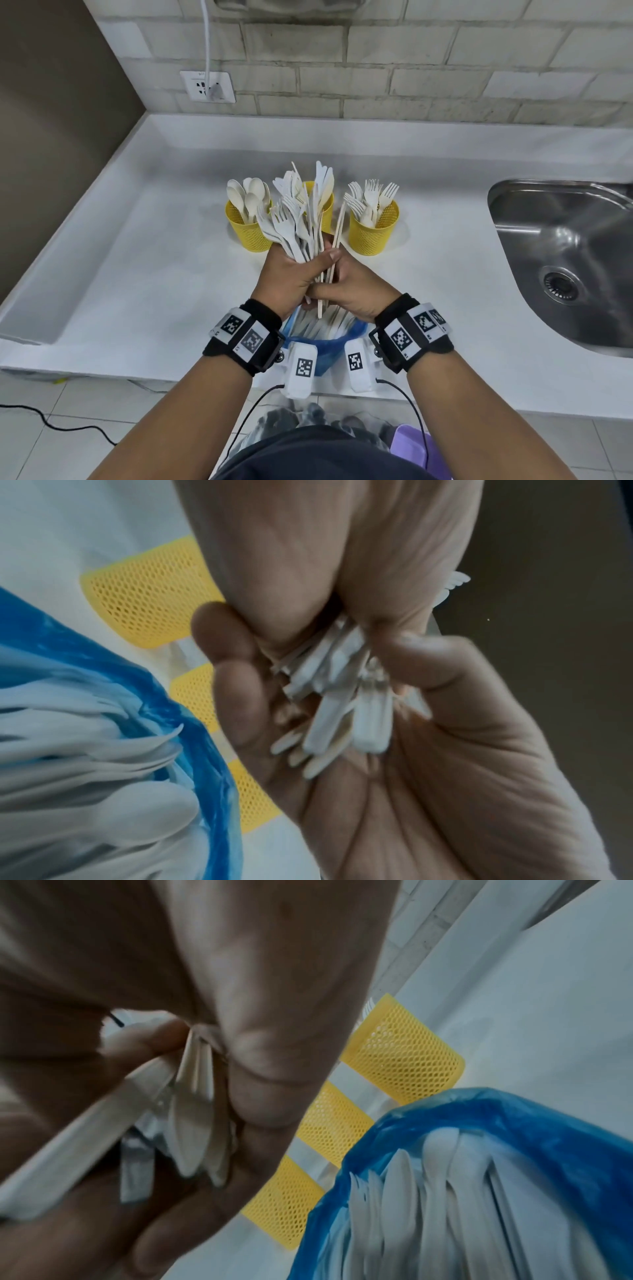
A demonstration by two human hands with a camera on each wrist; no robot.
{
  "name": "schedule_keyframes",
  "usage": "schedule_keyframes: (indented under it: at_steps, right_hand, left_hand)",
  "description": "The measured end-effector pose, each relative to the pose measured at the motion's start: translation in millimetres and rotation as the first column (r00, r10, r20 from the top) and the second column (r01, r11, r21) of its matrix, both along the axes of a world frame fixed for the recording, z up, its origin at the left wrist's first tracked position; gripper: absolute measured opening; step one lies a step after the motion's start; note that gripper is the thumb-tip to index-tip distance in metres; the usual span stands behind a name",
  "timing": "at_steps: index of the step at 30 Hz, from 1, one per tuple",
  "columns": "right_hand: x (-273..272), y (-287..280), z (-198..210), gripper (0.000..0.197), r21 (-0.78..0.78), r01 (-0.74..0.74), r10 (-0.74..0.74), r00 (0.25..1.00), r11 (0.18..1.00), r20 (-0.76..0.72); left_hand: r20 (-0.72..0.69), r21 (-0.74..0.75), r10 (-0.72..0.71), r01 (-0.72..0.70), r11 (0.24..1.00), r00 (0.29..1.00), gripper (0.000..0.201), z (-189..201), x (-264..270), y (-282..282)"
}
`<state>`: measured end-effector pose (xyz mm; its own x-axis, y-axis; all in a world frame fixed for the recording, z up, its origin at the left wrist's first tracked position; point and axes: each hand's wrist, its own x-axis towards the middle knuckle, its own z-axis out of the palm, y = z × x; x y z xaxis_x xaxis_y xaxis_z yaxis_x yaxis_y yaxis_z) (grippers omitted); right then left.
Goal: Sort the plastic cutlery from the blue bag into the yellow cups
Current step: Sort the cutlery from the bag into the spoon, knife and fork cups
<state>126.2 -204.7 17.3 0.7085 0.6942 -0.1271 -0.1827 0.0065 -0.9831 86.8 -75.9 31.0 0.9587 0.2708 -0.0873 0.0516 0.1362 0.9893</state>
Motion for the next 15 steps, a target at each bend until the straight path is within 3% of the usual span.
schedule_keyframes:
  at_steps: [3, 7, 12, 15]
  right_hand:
    - [4, -1, -4, 0.062, -0.037, 0.004, -0.004, 1.000, 0.999, -0.001]
    - [7, -10, 2, 0.057, -0.082, -0.072, 0.074, 0.997, 0.994, 0.028]
    - [10, -11, 8, 0.017, -0.216, -0.085, 0.109, 0.989, 0.973, 0.102]
    - [13, -8, 10, 0.032, -0.302, -0.061, 0.119, 0.977, 0.951, 0.176]
  left_hand:
    - [-0.069, 0.020, -0.011, 0.012, 1.000, 0.998, 0.014, -1, 1, -3]
    - [-0.022, -0.056, -0.043, 0.041, 0.998, 0.999, 0.027, -4, 3, -3]
    - [-0.019, -0.056, -0.079, 0.078, 0.995, 0.997, 0.051, -8, 8, -1]
    - [-0.022, -0.060, -0.065, 0.063, 0.996, 0.998, 0.039, -8, 10, -3]
